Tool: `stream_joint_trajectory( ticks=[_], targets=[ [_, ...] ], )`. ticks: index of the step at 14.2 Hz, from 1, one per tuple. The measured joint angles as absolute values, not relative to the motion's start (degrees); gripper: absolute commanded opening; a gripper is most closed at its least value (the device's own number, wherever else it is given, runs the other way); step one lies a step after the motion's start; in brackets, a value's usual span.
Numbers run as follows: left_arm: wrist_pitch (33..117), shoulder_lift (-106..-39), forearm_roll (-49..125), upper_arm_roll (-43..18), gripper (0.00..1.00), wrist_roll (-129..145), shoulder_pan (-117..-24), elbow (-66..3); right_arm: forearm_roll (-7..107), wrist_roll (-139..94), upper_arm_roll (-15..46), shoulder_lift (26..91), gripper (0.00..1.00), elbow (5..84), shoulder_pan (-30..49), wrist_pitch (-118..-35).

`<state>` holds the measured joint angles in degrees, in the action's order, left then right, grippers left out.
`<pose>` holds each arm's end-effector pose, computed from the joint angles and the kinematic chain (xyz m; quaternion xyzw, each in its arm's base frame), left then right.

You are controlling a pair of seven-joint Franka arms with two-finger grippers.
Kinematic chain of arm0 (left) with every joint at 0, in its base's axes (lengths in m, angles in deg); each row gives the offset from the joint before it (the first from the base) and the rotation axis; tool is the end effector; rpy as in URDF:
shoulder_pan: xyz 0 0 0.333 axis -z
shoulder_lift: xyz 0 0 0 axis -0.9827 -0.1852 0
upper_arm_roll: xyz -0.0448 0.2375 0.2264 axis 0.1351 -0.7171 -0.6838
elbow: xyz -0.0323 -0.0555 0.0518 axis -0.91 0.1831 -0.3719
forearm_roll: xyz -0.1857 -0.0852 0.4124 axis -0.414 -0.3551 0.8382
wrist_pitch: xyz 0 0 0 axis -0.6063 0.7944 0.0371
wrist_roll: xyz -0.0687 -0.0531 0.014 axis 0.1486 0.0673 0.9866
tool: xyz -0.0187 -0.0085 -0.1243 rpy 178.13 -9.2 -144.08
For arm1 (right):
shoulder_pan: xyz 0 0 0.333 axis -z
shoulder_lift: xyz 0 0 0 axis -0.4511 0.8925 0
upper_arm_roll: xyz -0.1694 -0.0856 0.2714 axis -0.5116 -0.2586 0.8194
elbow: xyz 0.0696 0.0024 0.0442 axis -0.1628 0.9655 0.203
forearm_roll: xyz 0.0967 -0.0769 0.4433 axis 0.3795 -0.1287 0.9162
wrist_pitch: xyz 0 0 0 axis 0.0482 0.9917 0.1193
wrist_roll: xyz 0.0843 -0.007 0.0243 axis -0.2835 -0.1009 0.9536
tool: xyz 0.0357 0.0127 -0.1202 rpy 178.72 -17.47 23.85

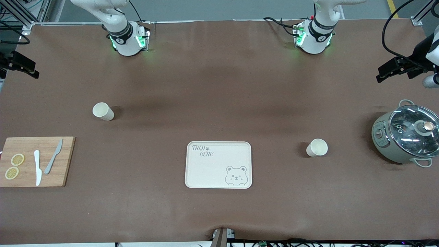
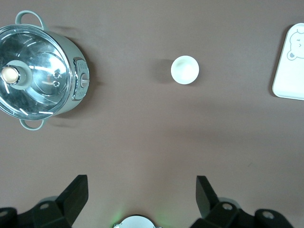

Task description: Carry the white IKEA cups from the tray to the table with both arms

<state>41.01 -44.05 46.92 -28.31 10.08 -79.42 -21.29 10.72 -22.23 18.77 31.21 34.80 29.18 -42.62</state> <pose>0.5930 -0.0237 0.6469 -0.9982 -0.0532 0.0290 0.0039 0.5823 -0.0507 0.6603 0.9993 0.0049 -0.0316 0.0171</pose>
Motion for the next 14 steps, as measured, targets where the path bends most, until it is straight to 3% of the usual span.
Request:
stream_joint_trajectory(
  ticks=[14],
  targets=[
    [40.9, -44.9, 46.9, -27.0, 1.00, 10.0, -78.9, -17.9, 10.7, -22.2, 18.7, 31.2, 1.00, 34.9, 30.3, -42.5]
  ],
)
